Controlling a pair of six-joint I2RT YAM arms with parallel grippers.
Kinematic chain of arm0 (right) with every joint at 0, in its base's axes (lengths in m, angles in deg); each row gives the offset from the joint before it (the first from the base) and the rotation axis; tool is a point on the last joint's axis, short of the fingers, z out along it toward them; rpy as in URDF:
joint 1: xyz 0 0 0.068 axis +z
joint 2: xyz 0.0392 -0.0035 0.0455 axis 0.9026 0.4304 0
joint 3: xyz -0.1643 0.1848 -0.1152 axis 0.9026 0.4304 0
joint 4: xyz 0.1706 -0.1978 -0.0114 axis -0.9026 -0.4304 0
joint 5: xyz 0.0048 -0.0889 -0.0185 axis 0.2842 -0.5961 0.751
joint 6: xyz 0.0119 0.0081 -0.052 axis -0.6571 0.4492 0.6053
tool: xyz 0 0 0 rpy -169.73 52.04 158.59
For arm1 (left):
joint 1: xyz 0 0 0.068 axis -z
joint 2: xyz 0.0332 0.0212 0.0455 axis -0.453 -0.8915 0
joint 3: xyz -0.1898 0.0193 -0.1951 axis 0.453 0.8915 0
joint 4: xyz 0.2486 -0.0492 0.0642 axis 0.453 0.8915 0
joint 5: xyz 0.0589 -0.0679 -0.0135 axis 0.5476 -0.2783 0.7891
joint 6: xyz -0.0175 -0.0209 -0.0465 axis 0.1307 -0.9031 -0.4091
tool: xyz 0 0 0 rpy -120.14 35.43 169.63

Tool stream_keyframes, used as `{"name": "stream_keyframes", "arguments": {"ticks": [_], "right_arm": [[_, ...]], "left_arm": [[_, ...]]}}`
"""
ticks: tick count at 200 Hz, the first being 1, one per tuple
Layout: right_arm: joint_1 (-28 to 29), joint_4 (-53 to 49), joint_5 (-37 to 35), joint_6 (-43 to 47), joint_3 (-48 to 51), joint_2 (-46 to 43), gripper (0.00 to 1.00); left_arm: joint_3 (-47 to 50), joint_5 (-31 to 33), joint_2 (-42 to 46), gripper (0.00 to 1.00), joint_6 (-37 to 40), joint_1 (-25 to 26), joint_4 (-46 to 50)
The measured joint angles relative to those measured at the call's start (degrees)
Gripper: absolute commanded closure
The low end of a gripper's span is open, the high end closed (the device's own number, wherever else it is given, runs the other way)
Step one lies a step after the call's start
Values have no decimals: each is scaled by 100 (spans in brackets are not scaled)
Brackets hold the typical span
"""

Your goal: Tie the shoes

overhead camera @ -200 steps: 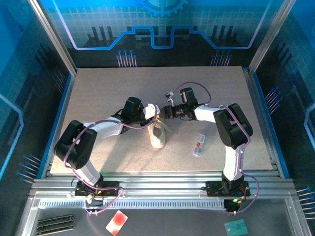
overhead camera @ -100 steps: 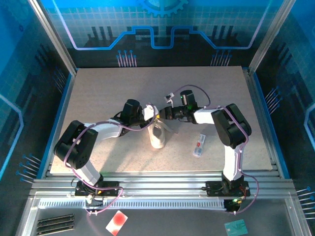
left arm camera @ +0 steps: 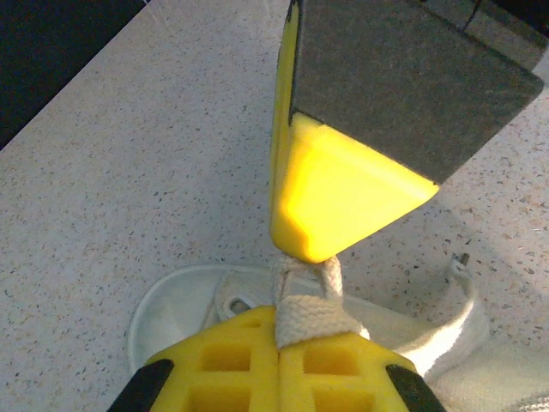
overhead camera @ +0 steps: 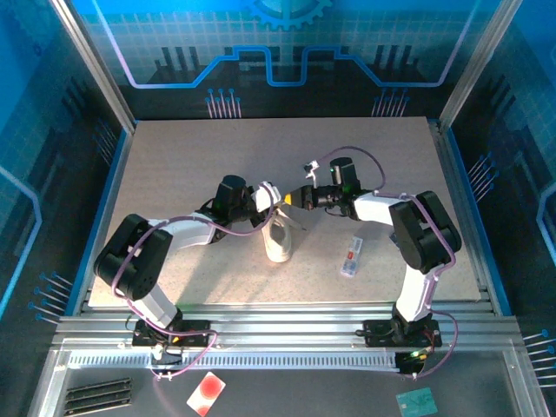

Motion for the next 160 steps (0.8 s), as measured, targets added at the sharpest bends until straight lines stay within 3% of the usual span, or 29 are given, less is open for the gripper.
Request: {"name": "stream_keyframes", "arguments": {"ticks": [8,31,66,101,138,160], "right_arm": [[0,-28,-28,44,0,0,100],[0,-129,-96,195,-11,0,100],[0,-531,-131,511,-157,0,100],[2,-892,-142,800,-321,0,100],[13,-1274,-249,1047,-509,2,100],[66,-1558,-326,1226,-719,9,100]], "left_arm": [[0,0,9,94,2,0,15],[-2,2,76,63,20,0,188],[-87,-50,407,43,46,-24,890],[-153,-343,1091,37,-22,-289,1735],[11,-389,1993,51,-11,-728,2277],[52,-339,2074,51,-42,-688,2573]]}}
